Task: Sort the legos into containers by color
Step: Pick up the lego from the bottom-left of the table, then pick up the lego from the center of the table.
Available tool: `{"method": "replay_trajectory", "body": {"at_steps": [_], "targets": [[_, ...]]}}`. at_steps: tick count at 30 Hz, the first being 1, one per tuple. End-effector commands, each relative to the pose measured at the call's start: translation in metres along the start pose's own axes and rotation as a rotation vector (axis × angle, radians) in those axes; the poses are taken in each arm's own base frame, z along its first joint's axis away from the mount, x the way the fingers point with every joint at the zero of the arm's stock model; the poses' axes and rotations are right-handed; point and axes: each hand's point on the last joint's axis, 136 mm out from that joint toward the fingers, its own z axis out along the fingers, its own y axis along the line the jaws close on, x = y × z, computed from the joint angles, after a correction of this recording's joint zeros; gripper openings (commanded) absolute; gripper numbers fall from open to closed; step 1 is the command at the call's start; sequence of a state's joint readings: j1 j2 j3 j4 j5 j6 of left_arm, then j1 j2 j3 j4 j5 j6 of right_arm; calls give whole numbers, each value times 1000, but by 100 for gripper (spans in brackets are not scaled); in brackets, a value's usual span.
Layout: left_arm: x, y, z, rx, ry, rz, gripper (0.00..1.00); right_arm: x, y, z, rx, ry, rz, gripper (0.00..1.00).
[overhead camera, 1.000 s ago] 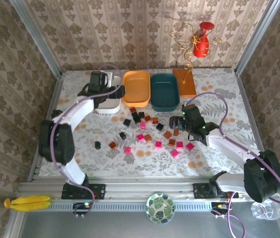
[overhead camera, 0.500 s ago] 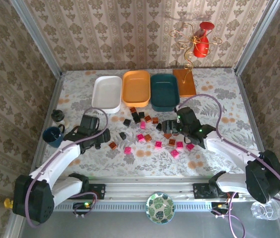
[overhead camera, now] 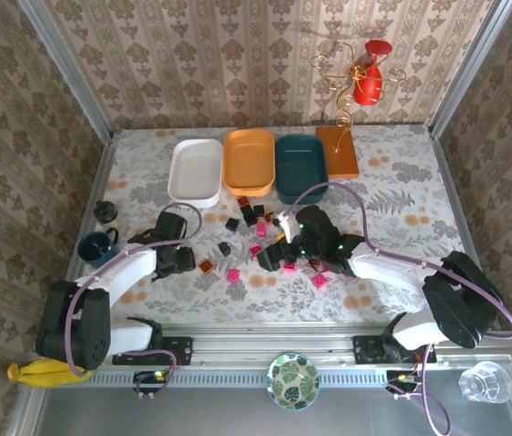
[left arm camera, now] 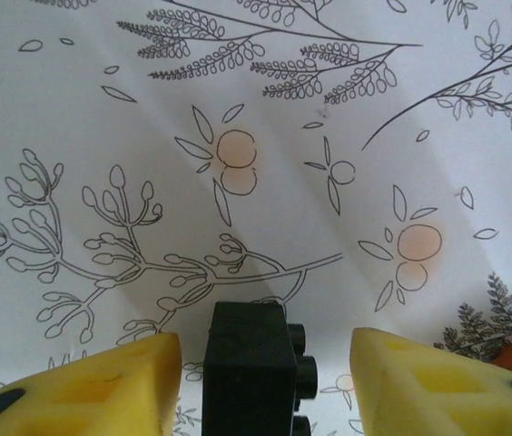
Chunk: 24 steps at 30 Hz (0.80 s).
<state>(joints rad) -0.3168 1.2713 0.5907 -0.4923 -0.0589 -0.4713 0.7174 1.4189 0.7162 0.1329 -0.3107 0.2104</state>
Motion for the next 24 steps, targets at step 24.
{"method": "replay_trajectory", "body": {"at_steps": [24], "targets": [[-249, -51, -36, 119, -422, 31, 25, -40, -27, -31, 223, -193, 39, 97]]}}
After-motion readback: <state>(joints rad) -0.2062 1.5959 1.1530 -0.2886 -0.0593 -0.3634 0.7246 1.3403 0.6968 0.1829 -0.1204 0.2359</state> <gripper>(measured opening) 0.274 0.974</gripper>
